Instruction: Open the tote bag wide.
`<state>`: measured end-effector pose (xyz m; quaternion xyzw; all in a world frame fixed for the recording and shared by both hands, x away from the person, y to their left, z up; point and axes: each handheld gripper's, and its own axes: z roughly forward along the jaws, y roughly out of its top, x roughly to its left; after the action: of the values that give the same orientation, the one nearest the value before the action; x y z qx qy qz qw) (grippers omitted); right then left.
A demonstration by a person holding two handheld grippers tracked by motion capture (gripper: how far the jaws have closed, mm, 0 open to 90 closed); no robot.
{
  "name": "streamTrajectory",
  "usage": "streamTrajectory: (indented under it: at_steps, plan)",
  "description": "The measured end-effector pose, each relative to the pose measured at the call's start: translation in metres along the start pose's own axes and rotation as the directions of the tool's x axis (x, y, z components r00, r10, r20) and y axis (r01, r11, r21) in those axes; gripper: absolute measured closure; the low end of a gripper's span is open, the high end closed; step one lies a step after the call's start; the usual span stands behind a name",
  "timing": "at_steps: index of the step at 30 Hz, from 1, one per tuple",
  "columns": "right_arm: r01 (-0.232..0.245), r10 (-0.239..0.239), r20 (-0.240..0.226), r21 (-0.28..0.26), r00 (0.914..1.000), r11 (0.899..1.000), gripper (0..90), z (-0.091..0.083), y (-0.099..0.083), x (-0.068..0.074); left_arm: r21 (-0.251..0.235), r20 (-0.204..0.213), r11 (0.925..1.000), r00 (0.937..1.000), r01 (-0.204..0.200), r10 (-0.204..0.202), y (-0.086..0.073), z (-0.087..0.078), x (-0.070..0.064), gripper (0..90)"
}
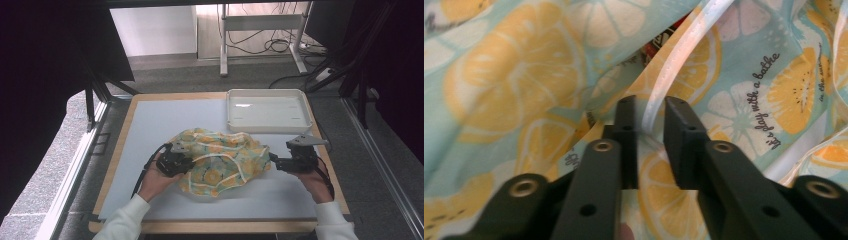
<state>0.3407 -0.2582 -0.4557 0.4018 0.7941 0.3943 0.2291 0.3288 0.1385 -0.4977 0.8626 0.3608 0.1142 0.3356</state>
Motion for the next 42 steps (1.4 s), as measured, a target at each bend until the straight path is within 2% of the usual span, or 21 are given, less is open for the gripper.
streamTrajectory:
  at_steps: [4, 12, 13, 18, 27, 28, 32, 36, 39, 40, 42]
  plan:
    - [-0.001, 0.001, 0.005, -0.004, 1.0, 1.0, 22.4, -0.001, 0.0, -0.001, -0.007, -0.004, 1.0, 1.0, -0.007, 0.007, 0.0, 0.0, 0.0, 85.6]
    - [0.002, -0.002, 0.005, -0.007, 1.0, 1.0, 23.1, -0.001, 0.001, 0.001, -0.047, 0.003, 0.9989, 1.0, -0.002, 0.002, 0.0, -0.009, 0.001, 90.0]
    - [0.004, -0.004, -0.001, -0.007, 1.0, 1.0, 24.1, -0.002, 0.001, 0.002, -0.049, 0.007, 0.9988, 0.9999, -0.008, 0.009, 0.0, -0.01, 0.001, 90.0]
    - [0.024, -0.024, -0.031, -0.026, 0.9992, 0.999, 26.8, -0.004, 0.008, 0.009, -0.073, 0.031, 0.9972, 0.9994, 0.014, -0.012, 0.0, -0.015, 0.0, 90.0]
    - [0.041, -0.046, -0.08, -0.059, 0.9957, 0.997, 28.6, -0.01, 0.023, 0.021, -0.089, 0.049, 0.9958, 0.9987, 0.021, -0.017, 0.0, -0.018, 0.002, 90.0]
    - [0.044, -0.05, -0.105, -0.063, 0.9932, 0.997, 28.6, -0.01, 0.025, 0.025, -0.09, 0.054, 0.9956, 0.9983, 0.025, -0.02, 0.0, -0.018, 0.002, 90.0]
    - [0.056, -0.065, -0.153, -0.063, 0.986, 0.996, 28.4, -0.008, 0.031, 0.034, -0.098, 0.061, 0.9949, 0.998, 0.024, -0.018, 0.001, -0.02, 0.003, 90.0]
    - [0.084, -0.093, -0.208, -0.048, 0.9737, 0.995, 26.2, -0.002, 0.04, 0.048, -0.102, 0.063, 0.9943, 0.9978, 0.03, -0.023, 0.001, -0.021, 0.003, 90.0]
    - [0.1, -0.106, -0.225, -0.037, 0.9687, 0.994, 25.1, 0.003, 0.045, 0.056, -0.102, 0.062, 0.9944, 0.9979, 0.026, -0.02, 0.001, -0.022, 0.003, 90.0]
    - [0.128, -0.132, -0.241, -0.03, 0.9615, 0.991, 24.5, 0.012, 0.051, 0.064, -0.104, 0.063, 0.9941, 0.9977, 0.032, -0.026, 0.0, -0.022, 0.003, 90.0]
    - [0.143, -0.145, -0.256, -0.026, 0.9557, 0.989, 24.1, 0.019, 0.056, 0.071, -0.103, 0.062, 0.9941, 0.9977, 0.033, -0.026, 0.0, -0.022, 0.003, 90.0]
